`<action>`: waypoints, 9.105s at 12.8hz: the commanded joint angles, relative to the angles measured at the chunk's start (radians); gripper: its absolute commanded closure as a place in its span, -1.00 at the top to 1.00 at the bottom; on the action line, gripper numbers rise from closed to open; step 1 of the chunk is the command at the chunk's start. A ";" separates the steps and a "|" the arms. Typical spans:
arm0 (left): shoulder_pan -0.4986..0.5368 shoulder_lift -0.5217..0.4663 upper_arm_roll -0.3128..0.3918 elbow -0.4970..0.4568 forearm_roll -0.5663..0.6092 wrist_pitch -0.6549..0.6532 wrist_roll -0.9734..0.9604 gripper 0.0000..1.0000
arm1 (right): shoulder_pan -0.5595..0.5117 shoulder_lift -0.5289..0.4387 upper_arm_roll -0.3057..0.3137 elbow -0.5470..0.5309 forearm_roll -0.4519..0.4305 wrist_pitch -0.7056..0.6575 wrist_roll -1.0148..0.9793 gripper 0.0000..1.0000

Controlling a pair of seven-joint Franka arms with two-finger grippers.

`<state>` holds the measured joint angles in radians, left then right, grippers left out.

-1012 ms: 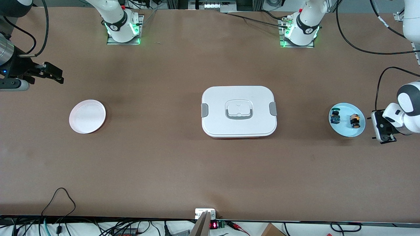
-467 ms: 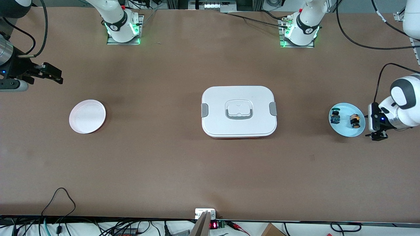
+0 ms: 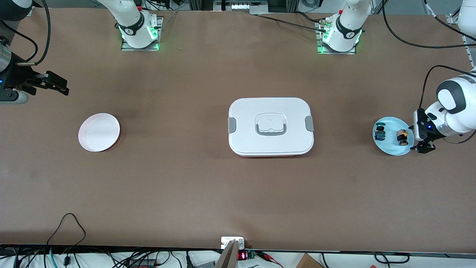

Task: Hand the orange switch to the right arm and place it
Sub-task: 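Lower the left gripper and close it on the orange switch, then lift the orange switch with the left gripper while the right gripper advances, then bring the switch to the right gripper and close the right gripper on it, then open the left gripper and withdraw it while the right gripper holds the switch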

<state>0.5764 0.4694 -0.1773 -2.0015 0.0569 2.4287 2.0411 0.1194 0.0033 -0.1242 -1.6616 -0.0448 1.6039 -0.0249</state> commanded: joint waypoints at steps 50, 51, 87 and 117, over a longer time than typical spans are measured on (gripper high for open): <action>-0.001 0.104 -0.145 0.419 -0.365 -0.601 -0.010 -1.00 | 0.066 0.073 0.000 0.029 0.822 -0.108 0.046 1.00; -0.038 0.107 -0.145 0.453 -0.434 -0.685 -0.050 -1.00 | 0.068 0.083 0.000 0.028 0.871 -0.110 0.049 1.00; -0.966 0.123 -0.176 0.684 -1.895 -0.132 -0.320 -0.96 | 0.197 0.293 0.005 -0.061 1.662 0.007 0.075 0.98; -0.790 0.135 -0.165 0.679 -1.870 -0.368 -0.338 1.00 | 0.198 0.285 0.001 -0.056 1.691 -0.021 0.068 -0.90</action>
<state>-0.3030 0.5978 -0.3450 -1.3239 -1.8312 2.1891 1.7117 0.3182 0.2990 -0.1214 -1.7135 1.6374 1.5988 0.0388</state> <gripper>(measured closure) 0.000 0.674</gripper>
